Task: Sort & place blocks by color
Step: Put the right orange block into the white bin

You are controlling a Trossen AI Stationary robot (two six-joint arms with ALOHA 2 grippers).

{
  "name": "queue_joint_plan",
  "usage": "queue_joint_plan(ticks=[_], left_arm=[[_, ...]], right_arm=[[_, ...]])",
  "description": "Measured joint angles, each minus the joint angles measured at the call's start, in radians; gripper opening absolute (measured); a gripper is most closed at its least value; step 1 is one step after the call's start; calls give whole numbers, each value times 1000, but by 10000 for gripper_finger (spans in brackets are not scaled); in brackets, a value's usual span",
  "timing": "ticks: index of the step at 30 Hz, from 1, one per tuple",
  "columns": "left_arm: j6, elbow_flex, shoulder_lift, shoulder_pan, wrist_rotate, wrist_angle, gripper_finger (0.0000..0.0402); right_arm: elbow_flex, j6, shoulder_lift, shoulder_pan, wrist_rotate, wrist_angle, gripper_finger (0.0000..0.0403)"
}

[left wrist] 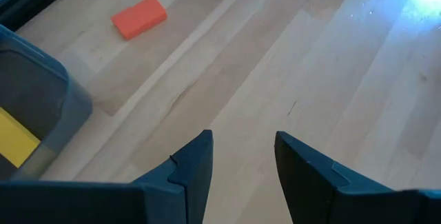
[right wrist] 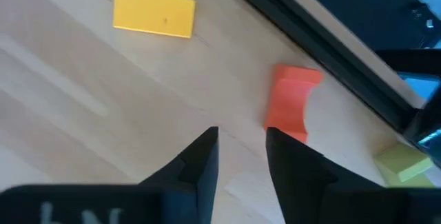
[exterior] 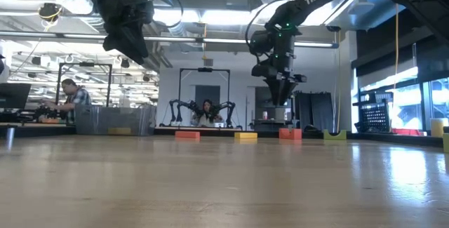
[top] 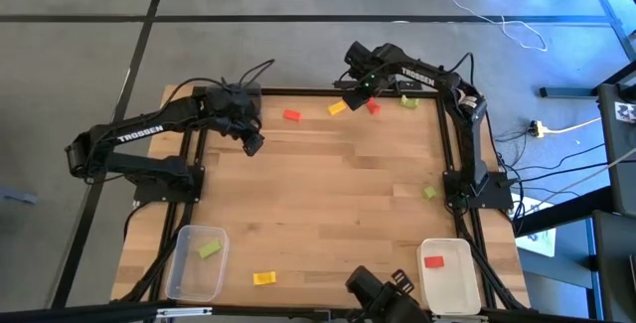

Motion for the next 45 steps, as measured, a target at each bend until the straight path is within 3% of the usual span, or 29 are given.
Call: queue_joint_plan(ticks=[4, 22, 31, 36, 45], left_arm=[[0, 0, 0, 0, 0, 0, 147], [1, 0, 0, 0, 0, -1, 147], [8, 0, 0, 0, 1, -1, 147], [8, 0, 0, 0, 1, -1, 147], [8, 0, 0, 0, 1, -1, 147]], right_arm=[[0, 2, 0, 0, -1, 4, 100], [0, -18, 45, -3, 5, -28, 96], [0, -20, 48, -3, -1, -31, 66], [0, 5, 48, -3, -1, -54, 91], [0, -9, 49, -3, 35, -64, 178]])
